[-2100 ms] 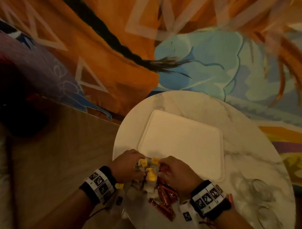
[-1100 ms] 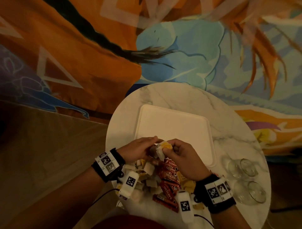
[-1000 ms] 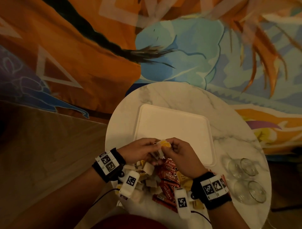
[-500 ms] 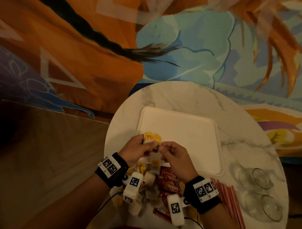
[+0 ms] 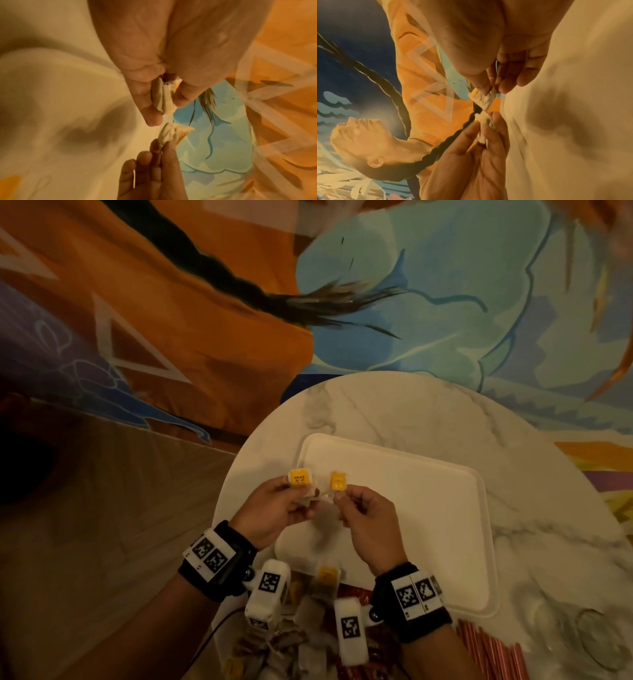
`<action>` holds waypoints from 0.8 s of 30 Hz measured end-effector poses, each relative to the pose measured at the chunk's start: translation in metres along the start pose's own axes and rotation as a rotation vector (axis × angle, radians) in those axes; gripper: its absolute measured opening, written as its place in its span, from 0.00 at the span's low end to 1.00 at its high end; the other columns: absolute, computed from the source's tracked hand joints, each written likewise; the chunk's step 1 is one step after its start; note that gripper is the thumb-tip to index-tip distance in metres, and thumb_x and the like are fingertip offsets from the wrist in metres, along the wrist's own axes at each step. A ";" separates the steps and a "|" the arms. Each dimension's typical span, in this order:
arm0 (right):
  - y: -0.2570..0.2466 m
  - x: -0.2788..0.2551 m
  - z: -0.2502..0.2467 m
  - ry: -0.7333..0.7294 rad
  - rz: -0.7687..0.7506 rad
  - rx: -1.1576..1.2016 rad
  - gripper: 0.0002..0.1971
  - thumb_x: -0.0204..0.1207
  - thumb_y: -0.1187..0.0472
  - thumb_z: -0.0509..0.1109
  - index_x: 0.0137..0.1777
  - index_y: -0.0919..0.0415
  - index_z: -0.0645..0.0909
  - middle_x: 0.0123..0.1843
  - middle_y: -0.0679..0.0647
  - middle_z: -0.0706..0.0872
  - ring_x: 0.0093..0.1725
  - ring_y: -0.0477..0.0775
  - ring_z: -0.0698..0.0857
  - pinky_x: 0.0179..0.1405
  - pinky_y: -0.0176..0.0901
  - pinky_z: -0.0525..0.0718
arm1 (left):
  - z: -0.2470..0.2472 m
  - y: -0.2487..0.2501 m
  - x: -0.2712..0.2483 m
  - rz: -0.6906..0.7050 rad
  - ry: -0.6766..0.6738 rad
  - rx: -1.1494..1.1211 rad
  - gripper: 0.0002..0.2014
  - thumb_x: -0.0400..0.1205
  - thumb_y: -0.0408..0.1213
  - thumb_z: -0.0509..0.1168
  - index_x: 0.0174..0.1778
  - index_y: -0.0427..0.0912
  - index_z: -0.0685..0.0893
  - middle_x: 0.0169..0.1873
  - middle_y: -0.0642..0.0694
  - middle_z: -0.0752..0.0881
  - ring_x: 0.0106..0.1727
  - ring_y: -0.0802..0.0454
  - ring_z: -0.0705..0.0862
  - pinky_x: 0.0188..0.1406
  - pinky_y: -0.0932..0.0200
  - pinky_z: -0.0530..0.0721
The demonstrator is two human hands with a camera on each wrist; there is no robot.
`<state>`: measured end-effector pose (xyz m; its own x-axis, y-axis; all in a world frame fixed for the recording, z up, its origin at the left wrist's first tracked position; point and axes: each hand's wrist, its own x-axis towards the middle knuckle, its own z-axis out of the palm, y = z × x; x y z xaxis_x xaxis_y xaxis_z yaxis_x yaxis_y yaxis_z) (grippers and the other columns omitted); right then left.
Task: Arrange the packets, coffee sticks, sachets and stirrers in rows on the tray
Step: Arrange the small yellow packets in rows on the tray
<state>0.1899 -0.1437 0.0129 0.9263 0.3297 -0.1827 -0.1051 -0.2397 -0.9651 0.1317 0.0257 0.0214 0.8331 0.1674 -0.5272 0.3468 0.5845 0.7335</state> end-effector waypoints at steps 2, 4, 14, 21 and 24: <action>-0.001 0.018 -0.001 0.024 -0.027 -0.042 0.07 0.81 0.59 0.74 0.44 0.47 0.90 0.38 0.52 0.92 0.36 0.47 0.86 0.42 0.49 0.86 | -0.004 0.006 0.007 -0.005 0.057 -0.063 0.08 0.87 0.30 0.62 0.55 0.33 0.86 0.50 0.34 0.89 0.49 0.38 0.88 0.40 0.56 0.90; -0.002 0.039 0.001 0.045 -0.053 -0.087 0.05 0.80 0.56 0.74 0.43 0.47 0.90 0.39 0.48 0.92 0.38 0.47 0.88 0.44 0.48 0.88 | -0.008 0.010 0.013 -0.002 0.081 -0.101 0.10 0.88 0.31 0.60 0.56 0.31 0.85 0.49 0.34 0.89 0.50 0.36 0.89 0.40 0.54 0.89; -0.003 0.109 0.036 0.103 -0.004 -0.344 0.12 0.76 0.52 0.77 0.56 0.52 0.82 0.45 0.51 0.91 0.45 0.50 0.89 0.48 0.44 0.86 | -0.021 0.021 0.029 0.094 0.118 -0.025 0.10 0.88 0.28 0.61 0.59 0.30 0.85 0.54 0.34 0.91 0.48 0.40 0.92 0.38 0.60 0.88; -0.002 0.121 0.046 0.046 0.000 -0.610 0.05 0.79 0.55 0.71 0.51 0.52 0.87 0.52 0.51 0.91 0.53 0.55 0.88 0.53 0.48 0.86 | -0.024 0.021 0.034 0.118 0.173 0.079 0.07 0.87 0.31 0.65 0.54 0.34 0.88 0.43 0.41 0.90 0.40 0.51 0.90 0.34 0.64 0.84; -0.003 0.125 0.048 0.009 -0.026 -0.690 0.09 0.80 0.53 0.69 0.49 0.51 0.91 0.51 0.51 0.92 0.51 0.57 0.89 0.49 0.46 0.86 | -0.024 0.021 0.038 0.109 0.158 0.117 0.07 0.86 0.33 0.66 0.54 0.36 0.88 0.40 0.44 0.90 0.39 0.53 0.88 0.36 0.64 0.83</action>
<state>0.2882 -0.0581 -0.0157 0.9287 0.3362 -0.1567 0.1686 -0.7590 -0.6289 0.1602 0.0636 0.0070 0.7935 0.3522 -0.4963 0.3142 0.4615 0.8297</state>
